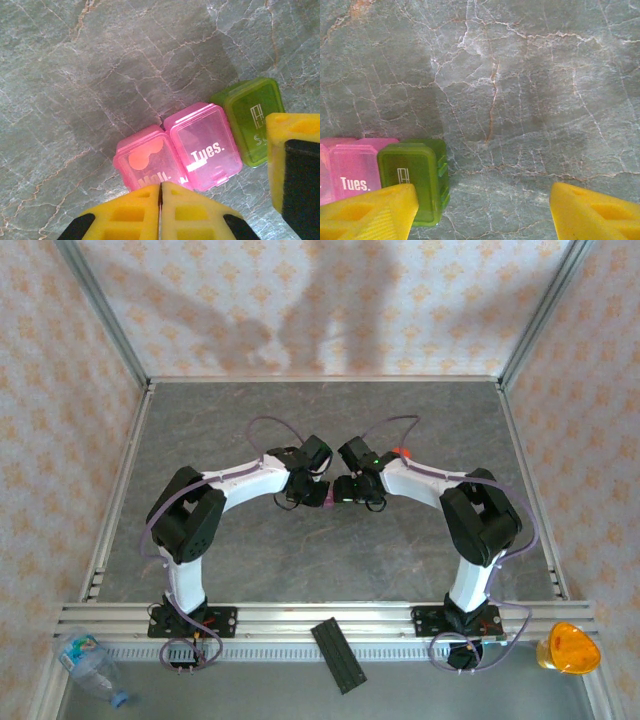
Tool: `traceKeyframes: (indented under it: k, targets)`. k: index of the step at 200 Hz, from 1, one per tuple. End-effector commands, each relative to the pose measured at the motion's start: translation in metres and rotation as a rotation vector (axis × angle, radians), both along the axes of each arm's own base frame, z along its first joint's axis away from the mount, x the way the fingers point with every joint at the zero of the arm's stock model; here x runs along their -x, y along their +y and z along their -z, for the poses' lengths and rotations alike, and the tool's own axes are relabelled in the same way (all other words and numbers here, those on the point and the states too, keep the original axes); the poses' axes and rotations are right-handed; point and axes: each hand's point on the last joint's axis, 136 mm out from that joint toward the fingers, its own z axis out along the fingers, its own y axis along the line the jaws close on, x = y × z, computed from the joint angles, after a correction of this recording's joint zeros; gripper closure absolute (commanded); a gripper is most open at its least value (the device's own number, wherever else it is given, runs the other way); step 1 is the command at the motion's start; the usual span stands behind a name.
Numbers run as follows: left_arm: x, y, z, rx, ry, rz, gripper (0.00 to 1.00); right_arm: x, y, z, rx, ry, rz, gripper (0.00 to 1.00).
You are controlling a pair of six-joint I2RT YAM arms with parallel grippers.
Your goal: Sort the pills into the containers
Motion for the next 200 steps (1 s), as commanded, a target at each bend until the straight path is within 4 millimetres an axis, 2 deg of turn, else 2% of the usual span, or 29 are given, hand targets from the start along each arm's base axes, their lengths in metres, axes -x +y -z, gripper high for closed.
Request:
traceKeyframes:
  k: [1, 40, 80, 117, 121, 158, 200]
  targets:
    - [0.018, 0.02, 0.033, -0.136, 0.08, 0.013, 0.91, 0.002, -0.015, 0.018, 0.087, 0.019, 0.03, 0.29]
    - [0.021, 0.03, 0.047, -0.199, 0.103, 0.018, 0.91, 0.001, -0.015, 0.017, 0.089, 0.017, 0.03, 0.29]
    - [0.016, 0.024, 0.036, -0.17, 0.079, 0.017, 0.91, 0.001, -0.015, 0.016, 0.09, 0.017, 0.026, 0.29]
    - [0.0, 0.014, 0.005, -0.121, 0.003, 0.011, 0.88, 0.0, -0.013, 0.013, 0.09, 0.015, 0.025, 0.29]
    - [-0.003, 0.011, -0.01, -0.101, -0.027, 0.01, 0.87, -0.001, -0.013, 0.013, 0.09, 0.016, 0.025, 0.29]
    - [-0.02, 0.006, -0.06, -0.058, -0.139, -0.009, 0.77, -0.005, -0.01, 0.006, 0.087, 0.007, 0.017, 0.29]
    - [-0.032, 0.022, -0.116, -0.035, -0.28, -0.063, 0.62, -0.01, -0.005, -0.011, 0.071, -0.012, 0.002, 0.29]
